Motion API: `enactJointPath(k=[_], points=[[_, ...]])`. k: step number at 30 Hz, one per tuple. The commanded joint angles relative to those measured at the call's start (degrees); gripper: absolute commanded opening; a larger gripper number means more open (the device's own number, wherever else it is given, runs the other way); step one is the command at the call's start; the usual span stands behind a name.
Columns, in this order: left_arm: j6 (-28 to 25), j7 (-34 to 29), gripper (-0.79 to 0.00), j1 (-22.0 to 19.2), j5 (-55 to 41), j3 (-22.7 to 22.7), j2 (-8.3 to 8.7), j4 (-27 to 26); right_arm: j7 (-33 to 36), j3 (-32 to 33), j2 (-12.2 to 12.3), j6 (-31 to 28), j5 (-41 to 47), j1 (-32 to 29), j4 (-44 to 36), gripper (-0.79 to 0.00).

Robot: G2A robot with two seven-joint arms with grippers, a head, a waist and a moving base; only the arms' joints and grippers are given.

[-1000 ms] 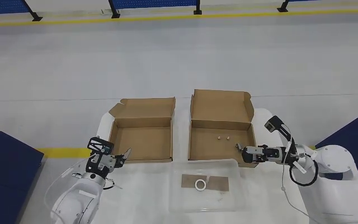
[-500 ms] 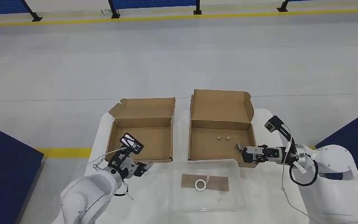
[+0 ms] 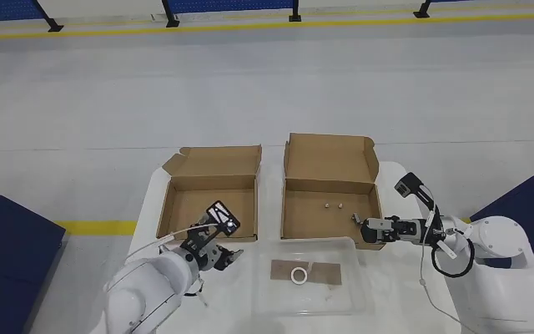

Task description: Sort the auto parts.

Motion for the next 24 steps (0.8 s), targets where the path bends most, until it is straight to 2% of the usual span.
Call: enactJointPath(k=[1, 3, 6, 15, 17, 20, 24], points=[[2.2, -7.1, 0.000, -4.7, -5.8, 3.9, -0.60, 1.2, 0.0, 0.0, 0.0, 0.0, 0.0, 0.0, 0.0, 0.000], [2.2, -13.0, 0.000, -9.2, -8.3, 8.3, -1.14, 3.1, 0.0, 0.0, 0.0, 0.0, 0.0, 0.0, 0.0, 0.000], [3.7, -17.5, 0.000, -14.9, -10.1, 14.8, -2.21, 6.4, 0.0, 0.0, 0.0, 0.0, 0.0, 0.0, 0.0, 0.000], [3.7, -17.5, 0.000, -14.9, -10.1, 14.8, -2.21, 6.4, 0.0, 0.0, 0.0, 0.0, 0.0, 0.0, 0.0, 0.000], [2.0, -17.2, 0.000, -15.0, -9.4, 15.7, -2.17, 6.4, 0.0, 0.0, 0.0, 0.0, 0.0, 0.0, 0.0, 0.000], [-0.6, -17.3, 0.000, -17.3, -10.3, 20.3, -2.37, 8.7, 0.0, 0.0, 0.0, 0.0, 0.0, 0.0, 0.0, 0.000], [-0.4, -17.5, 0.000, -25.5, -14.6, 28.9, -2.99, 14.2, 0.0, 0.0, 0.0, 0.0, 0.0, 0.0, 0.0, 0.000]])
